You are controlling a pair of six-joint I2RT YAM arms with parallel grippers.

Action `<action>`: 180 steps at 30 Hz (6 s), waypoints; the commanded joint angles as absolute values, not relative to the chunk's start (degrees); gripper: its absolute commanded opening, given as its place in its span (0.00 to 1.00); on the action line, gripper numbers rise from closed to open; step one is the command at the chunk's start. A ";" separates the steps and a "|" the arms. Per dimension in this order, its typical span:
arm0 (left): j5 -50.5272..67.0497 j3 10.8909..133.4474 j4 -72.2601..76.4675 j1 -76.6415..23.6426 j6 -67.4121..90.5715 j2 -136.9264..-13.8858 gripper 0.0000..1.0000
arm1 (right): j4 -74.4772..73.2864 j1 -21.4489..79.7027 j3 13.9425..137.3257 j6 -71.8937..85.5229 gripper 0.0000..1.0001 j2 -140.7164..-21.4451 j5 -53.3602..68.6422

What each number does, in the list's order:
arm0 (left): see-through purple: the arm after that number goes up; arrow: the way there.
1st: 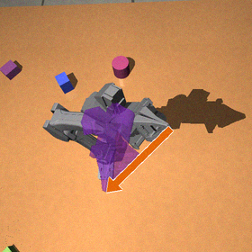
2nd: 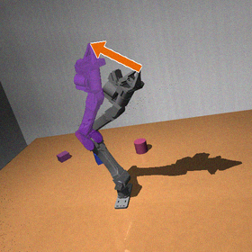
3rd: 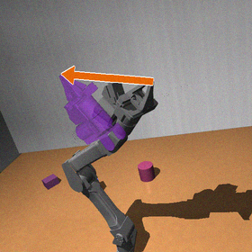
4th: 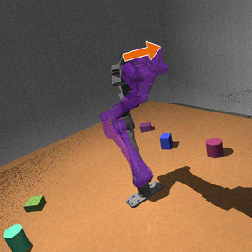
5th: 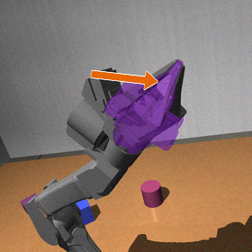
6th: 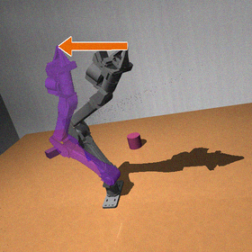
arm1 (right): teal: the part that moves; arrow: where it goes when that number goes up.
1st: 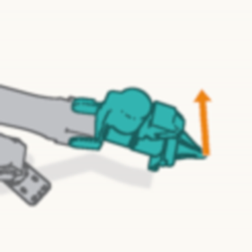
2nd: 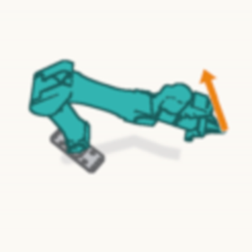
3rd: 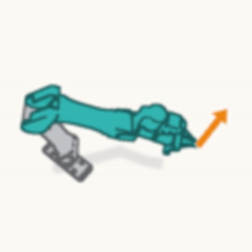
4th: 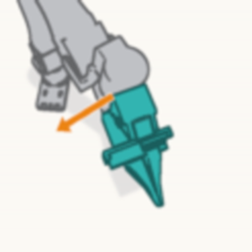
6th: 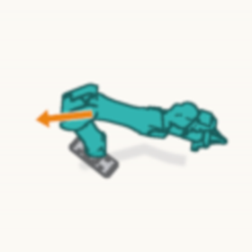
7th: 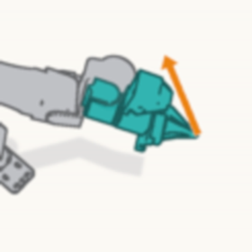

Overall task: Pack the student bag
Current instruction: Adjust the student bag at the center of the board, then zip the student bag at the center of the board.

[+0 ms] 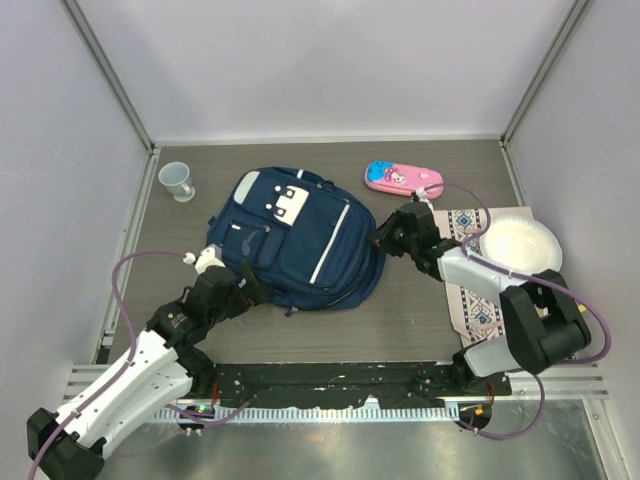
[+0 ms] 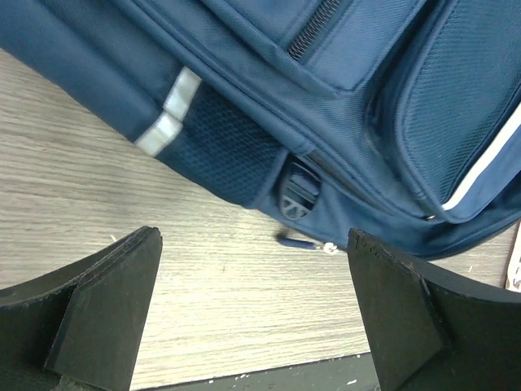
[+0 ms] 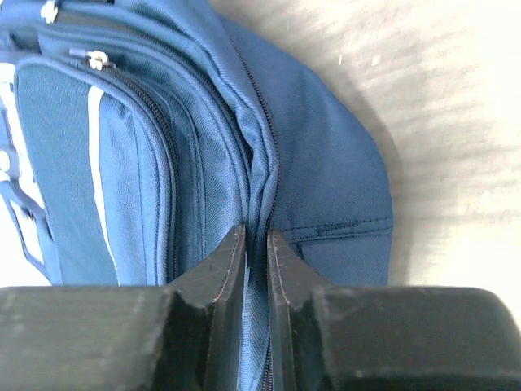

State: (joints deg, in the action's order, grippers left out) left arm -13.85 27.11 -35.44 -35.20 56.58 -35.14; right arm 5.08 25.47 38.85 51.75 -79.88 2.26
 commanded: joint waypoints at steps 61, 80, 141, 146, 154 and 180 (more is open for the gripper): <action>-17.14 9.23 16.00 -41.13 61.17 -52.04 0.06 | 17.12 79.19 32.78 58.53 0.64 -80.50 -36.30; -16.61 9.32 13.18 -41.13 58.71 -49.31 0.00 | -2.35 79.19 49.21 57.92 0.59 -95.80 -49.47; -14.00 18.81 -3.87 -36.84 42.90 -47.81 0.00 | 10.54 77.78 28.13 40.96 0.01 -74.79 -25.93; -6.16 23.72 -2.11 -31.47 39.29 -55.09 0.05 | 14.85 82.17 32.32 41.66 0.01 -80.76 -26.36; -2.20 23.39 -1.05 -31.11 43.06 -56.72 0.74 | 14.60 83.41 39.55 42.19 0.01 -90.70 -29.26; -0.18 5.37 -5.65 -34.35 69.78 -25.92 0.84 | 22.58 75.50 38.23 43.15 0.01 -91.40 -23.38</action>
